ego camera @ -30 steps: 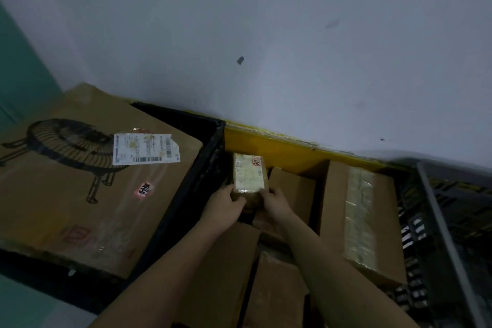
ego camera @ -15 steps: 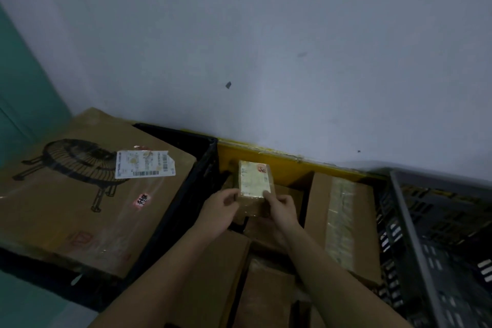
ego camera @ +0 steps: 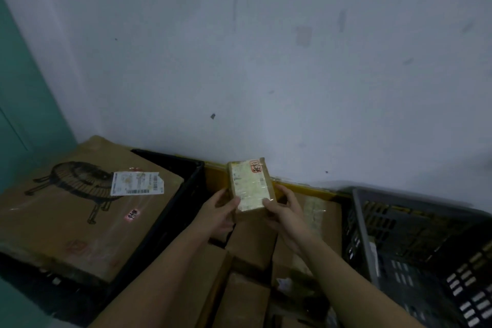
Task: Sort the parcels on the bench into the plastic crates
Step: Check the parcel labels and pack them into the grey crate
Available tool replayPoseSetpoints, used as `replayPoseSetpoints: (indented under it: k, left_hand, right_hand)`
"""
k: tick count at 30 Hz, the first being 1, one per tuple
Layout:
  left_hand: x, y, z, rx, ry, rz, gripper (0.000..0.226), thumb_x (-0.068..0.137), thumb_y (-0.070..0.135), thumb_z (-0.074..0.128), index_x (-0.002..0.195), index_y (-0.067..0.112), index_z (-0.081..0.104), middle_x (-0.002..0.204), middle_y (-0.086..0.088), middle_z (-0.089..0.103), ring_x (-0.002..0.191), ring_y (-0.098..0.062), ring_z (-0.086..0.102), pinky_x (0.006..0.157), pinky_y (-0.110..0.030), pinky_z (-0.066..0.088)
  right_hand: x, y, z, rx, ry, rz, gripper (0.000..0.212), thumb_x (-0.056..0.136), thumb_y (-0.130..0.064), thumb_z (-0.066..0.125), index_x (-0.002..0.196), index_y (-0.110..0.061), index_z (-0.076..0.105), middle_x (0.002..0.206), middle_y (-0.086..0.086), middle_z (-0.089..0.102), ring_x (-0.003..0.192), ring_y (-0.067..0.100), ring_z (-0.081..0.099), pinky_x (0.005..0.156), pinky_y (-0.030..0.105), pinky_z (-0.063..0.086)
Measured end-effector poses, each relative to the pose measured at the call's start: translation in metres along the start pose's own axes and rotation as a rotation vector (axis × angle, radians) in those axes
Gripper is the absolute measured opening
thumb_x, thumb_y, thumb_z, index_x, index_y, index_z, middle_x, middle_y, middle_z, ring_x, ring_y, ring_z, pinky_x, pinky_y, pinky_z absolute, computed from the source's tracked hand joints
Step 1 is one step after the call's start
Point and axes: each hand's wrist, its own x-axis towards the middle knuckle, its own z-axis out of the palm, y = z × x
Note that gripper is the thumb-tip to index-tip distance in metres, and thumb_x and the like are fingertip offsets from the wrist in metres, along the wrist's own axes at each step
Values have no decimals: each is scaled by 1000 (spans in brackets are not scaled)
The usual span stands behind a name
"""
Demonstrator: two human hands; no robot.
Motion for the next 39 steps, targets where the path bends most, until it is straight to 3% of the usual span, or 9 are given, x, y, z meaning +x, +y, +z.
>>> replayPoseSetpoints:
  k: [4, 10, 17, 19, 21, 23, 26, 36, 39]
  left_hand:
    - [-11, 3, 18, -6, -52, 23, 70, 93, 31, 66, 154, 30, 31, 130, -6, 64, 97, -22, 72, 80, -35, 61]
    - [-34, 24, 62, 68, -98, 166, 59, 98, 24, 61, 147, 40, 32, 116, 5, 66, 85, -3, 69, 62, -16, 54]
    - [-57, 34, 105, 290, -131, 265, 57, 102, 32, 52, 154, 27, 30, 137, 9, 52, 112, -3, 51, 68, -2, 45]
    - [-61, 35, 115, 402, -105, 280, 54, 104, 42, 44, 154, 29, 30, 146, 12, 43, 128, -6, 43, 88, -6, 43]
    - [-58, 31, 122, 652, -60, 300, 53, 103, 52, 33, 151, 30, 38, 152, 8, 44, 138, -14, 42, 109, -29, 39]
    - [-56, 27, 131, 897, -47, 338, 55, 101, 60, 25, 144, 35, 48, 144, 6, 55, 129, -17, 52, 106, -40, 44]
    - [-60, 24, 153, 1055, -2, 388, 54, 101, 59, 24, 141, 36, 51, 138, 4, 60, 124, -21, 56, 100, -41, 47]
    - [-64, 11, 232, 1031, -63, 447, 52, 101, 58, 32, 138, 28, 53, 138, 0, 58, 121, -20, 56, 99, -42, 47]
    - [-60, 2, 254, 1010, -74, 436, 51, 101, 54, 36, 141, 26, 50, 145, -3, 50, 128, -22, 49, 98, -34, 40]
  right_hand:
    - [-17, -23, -21, -17, -63, -3, 51, 91, -4, 67, 133, -26, 48, 118, 14, 67, 105, 28, 68, 79, 36, 60]
    - [-37, -46, -56, -155, 69, -136, 37, 91, -24, 71, 120, -15, 49, 116, 13, 68, 99, 30, 70, 81, 46, 61]
    - [-61, -52, -98, -119, 150, -156, 34, 93, -25, 69, 119, -12, 53, 115, 11, 68, 100, 27, 70, 76, 44, 62]
    - [-70, -54, -110, -105, 178, -162, 30, 94, -25, 68, 117, -12, 54, 114, 11, 68, 101, 28, 69, 76, 46, 62]
    - [-80, -59, -126, -90, 213, -173, 27, 95, -25, 66, 115, -11, 55, 114, 11, 67, 102, 29, 68, 79, 51, 61]
    - [-89, -64, -145, -75, 238, -179, 27, 96, -25, 65, 115, -10, 54, 115, 12, 67, 102, 30, 68, 80, 53, 60]
    - [-103, -73, -175, -75, 274, -172, 29, 96, -24, 63, 119, -9, 53, 116, 13, 67, 102, 30, 69, 78, 49, 62]
    - [-137, -81, -239, -13, 382, -162, 25, 98, -22, 61, 117, -8, 53, 115, 14, 65, 101, 32, 68, 77, 49, 61]
    - [-142, -74, -257, -8, 445, -112, 25, 99, -22, 59, 118, -9, 50, 114, 13, 63, 102, 32, 65, 75, 49, 61]
